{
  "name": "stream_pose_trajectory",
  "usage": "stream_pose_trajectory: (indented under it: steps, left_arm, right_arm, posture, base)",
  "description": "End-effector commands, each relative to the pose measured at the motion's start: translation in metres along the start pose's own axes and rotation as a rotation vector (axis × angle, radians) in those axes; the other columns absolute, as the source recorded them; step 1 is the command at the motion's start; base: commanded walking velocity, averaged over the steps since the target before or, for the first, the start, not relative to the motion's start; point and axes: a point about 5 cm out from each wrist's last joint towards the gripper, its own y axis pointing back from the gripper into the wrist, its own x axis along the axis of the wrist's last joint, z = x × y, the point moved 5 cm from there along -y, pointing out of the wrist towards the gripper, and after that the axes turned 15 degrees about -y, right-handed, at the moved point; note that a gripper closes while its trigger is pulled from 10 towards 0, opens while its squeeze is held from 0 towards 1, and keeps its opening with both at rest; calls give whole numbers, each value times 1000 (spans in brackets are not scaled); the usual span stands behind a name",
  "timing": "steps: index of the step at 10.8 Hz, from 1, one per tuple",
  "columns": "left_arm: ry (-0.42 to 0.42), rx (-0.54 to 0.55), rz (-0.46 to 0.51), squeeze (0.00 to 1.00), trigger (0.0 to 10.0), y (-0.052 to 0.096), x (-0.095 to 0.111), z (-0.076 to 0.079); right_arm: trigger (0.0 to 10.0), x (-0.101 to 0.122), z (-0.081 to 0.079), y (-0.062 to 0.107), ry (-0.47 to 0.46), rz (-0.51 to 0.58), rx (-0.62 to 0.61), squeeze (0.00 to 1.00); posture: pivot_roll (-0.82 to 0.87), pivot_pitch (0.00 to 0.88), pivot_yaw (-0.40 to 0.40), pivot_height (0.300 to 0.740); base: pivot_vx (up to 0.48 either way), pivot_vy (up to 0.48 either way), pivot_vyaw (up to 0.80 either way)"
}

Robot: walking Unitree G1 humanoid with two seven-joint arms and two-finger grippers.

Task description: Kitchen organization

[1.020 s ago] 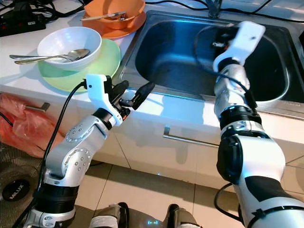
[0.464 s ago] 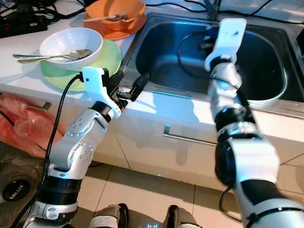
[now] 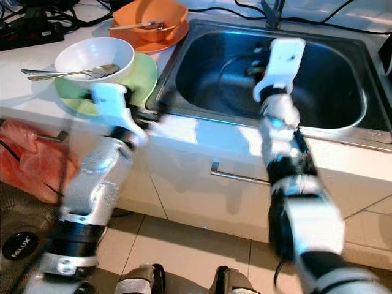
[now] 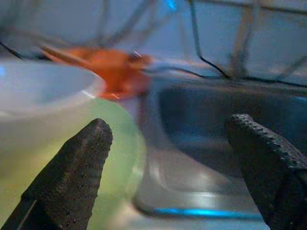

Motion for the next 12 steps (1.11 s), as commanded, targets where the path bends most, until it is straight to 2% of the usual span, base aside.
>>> stream_pose_trajectory:
  steps: [1, 5, 6, 7, 8, 12]
  left_arm:
    - [-21, 29, 18, 0, 10000, -2, 4, -4]
    - [-14, 21, 28, 0, 10000, -6, 2, 2]
    - [18, -2, 29, 0, 10000, -8, 3, 7]
    - [27, -50, 52, 0, 10000, -7, 8, 16]
    - [24, -58, 60, 0, 10000, -6, 10, 18]
    - [24, -58, 61, 0, 10000, -6, 10, 18]
  right_arm:
    - [10000, 7, -5, 0, -6, 20, 23, 0]
    - [10000, 5, -2, 9, -7, -1, 0, 0]
    - [10000, 7, -3, 10, -7, 2, -4, 0]
    - [10000, 10, -4, 12, -12, 13, 1, 0]
    - [10000, 11, -4, 13, -1, 12, 1, 0]
    - [10000, 10, -3, 14, 1, 8, 1, 0]
  posture:
    - [53, 84, -11, 740]
    - [39, 72, -3, 740]
    - [38, 71, -2, 740]
    - [37, 70, -1, 740]
    - [38, 70, -1, 740]
    - [38, 70, -1, 740]
  base:
    - [0, 0, 0]
    - [0, 0, 0]
    - [0, 0, 0]
    - [0, 0, 0]
    - [0, 0, 0]
    - [0, 0, 0]
